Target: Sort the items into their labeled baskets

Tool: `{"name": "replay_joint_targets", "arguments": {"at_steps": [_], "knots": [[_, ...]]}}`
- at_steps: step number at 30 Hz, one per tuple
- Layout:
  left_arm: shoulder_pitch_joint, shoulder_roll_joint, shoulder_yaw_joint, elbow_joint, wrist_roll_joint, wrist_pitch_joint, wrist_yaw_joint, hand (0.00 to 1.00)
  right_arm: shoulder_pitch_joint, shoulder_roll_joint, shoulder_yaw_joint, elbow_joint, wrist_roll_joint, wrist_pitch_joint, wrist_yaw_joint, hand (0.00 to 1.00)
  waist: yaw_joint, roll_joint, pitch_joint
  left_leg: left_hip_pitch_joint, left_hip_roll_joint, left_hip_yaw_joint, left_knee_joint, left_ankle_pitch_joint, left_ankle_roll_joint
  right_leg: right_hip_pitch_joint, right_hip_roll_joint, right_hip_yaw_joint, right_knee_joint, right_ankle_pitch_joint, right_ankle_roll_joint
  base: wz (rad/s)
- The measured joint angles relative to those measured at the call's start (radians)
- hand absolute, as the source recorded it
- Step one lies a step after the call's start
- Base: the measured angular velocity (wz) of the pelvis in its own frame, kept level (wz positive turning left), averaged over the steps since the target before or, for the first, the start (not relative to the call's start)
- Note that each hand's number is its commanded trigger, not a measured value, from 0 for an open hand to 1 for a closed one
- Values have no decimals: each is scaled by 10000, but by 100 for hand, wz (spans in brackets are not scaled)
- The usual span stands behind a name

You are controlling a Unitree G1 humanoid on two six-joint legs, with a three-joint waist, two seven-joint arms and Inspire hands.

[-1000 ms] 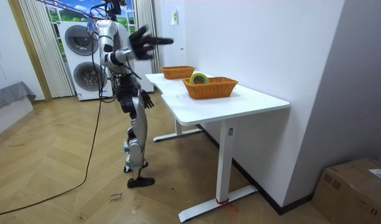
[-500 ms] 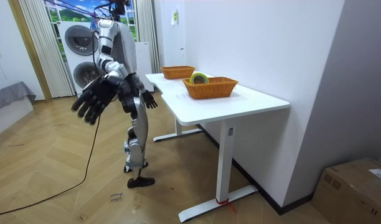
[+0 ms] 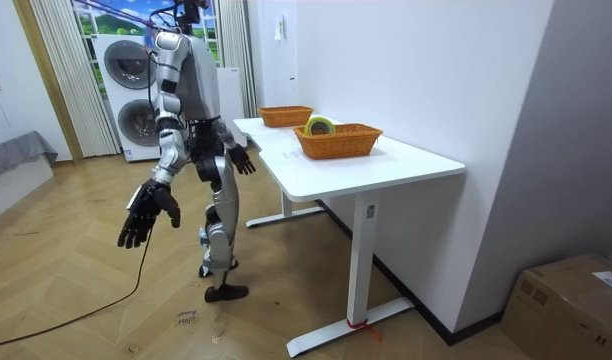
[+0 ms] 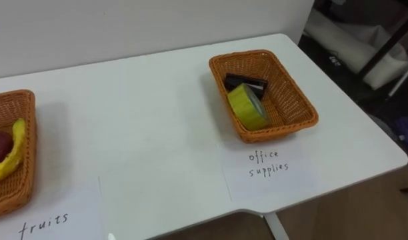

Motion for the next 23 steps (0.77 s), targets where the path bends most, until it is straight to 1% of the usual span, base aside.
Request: {"name": "replay_joint_targets", "arguments": {"at_steps": [1,2,4,5,6,7,10,12,13,14,16,18,19,23], "knots": [[-21,-31,-6,122,2,1,-79,0,14,40,405,324,-4,129,363,0,19,42,6,4,0,6,1,0,0,2,-2,-6,0,-1,0,0],[-18,-44,-8,150,1,4,-102,0,-16,76,583,403,-6,204,541,0,27,46,7,3,-1,7,1,0,0,-3,-5,-14,0,-3,3,0],[-113,-59,-12,422,11,10,-153,0,-104,175,1396,895,-187,407,1478,0,97,83,13,-17,1,3,8,-2,-1,-12,-2,-24,-12,-4,1,0],[-163,-76,-7,513,11,11,-155,0,-147,170,1557,1103,-334,466,1760,0,132,90,12,-15,0,3,7,-2,-1,-7,-3,-34,-16,-4,1,0],[-217,-115,2,589,58,11,-180,0,-218,178,1925,1390,-791,611,2293,0,253,91,11,-6,-1,3,-2,-2,0,-7,-3,-46,-14,-4,1,0],[-211,-134,-1,600,62,3,-194,0,-285,177,2167,1536,-1051,676,2573,0,309,96,13,-7,-1,2,-2,-2,-1,-5,-4,-58,-19,-2,2,0],[-247,-218,-6,749,9,1,-257,0,-582,178,3389,1977,-3051,1044,3898,0,681,137,28,11,8,8,-2,-3,-5,-5,-1,-117,-51,9,-1,0],[-294,-220,-4,760,12,2,-253,0,-715,179,3808,1999,-3965,1191,4452,0,889,165,44,8,12,-12,-9,-8,-13,7,4,-123,-72,7,-2,0],[-297,-220,-5,778,12,2,-247,0,-778,176,3944,2010,-4215,1241,4600,0,979,175,49,20,12,-18,-17,-9,-15,31,7,-123,-99,7,-3,6],[-327,-229,-7,874,3,5,-230,0,-869,182,4185,2009,-4621,1264,4884,0,1075,203,75,92,22,-38,-39,-13,-22,166,23,-149,-237,30,-7,7],[-388,-253,-14,1061,-134,-13,-150,0,-1176,184,4572,2001,-5233,1384,5201,0,1210,225,83,157,24,-81,-52,-35,-35,245,10,-250,-254,15,-9,7],[-447,-269,-76,1249,-395,-29,-4,0,-1376,194,5239,2021,-5972,1446,5614,0,1424,229,85,173,44,-100,-52,-49,-48,317,25,-291,-364,23,-18,4],[-443,-288,-75,1249,-395,-49,53,0,-1451,202,5323,2020,-6371,1447,5779,0,1573,231,84,183,48,-99,-52,-50,-50,317,29,-294,-368,23,-19,0],[-410,-327,-77,1249,-393,-49,306,0,-1580,199,5700,2009,-6928,1417,6082,0,1782,222,89,202,51,-123,-52,-55,-58,338,35,-314,-390,22,-19,0]]}}
